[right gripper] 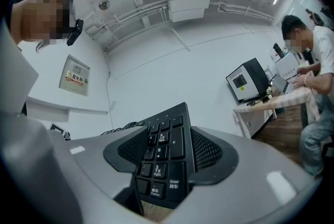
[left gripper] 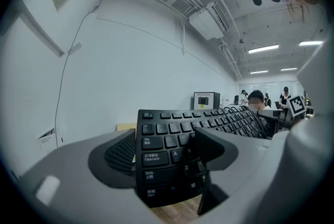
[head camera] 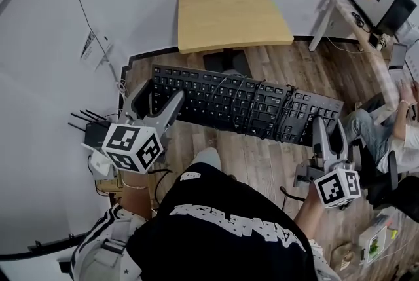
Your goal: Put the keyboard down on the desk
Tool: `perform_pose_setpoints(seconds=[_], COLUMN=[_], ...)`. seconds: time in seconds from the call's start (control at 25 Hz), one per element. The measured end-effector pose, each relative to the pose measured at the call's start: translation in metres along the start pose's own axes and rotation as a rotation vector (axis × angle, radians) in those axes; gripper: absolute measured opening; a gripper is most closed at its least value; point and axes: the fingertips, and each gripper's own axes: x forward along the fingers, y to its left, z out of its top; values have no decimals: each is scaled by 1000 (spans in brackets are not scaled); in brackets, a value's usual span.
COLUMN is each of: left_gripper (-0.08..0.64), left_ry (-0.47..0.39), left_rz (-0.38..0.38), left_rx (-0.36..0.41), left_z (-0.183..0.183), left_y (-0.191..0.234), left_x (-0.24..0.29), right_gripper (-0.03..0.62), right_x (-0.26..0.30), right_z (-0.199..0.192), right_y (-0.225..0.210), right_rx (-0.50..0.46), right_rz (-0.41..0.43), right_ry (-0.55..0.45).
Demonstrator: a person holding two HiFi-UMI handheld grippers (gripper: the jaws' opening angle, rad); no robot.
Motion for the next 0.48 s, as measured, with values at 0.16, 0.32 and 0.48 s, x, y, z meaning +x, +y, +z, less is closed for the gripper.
perform_pose_setpoints(seconds=[0.16, 0.32, 0.48], left_gripper=[334, 331, 331], left_ry=[164, 171, 116], left_rz=[-16, -8, -20], left_rx=[37, 29, 15], left_z=[1, 3, 1], left_y=[-2, -1, 2], left_x=[7, 8, 6], right_gripper=[258, 258, 256], right_x=[-9, -5, -11], right_z=[-19, -10, -14], right_y=[-8, -3, 1], right_rx=[115, 97, 87], right_rz=[-82, -79, -78], right_ry=[88, 89, 63])
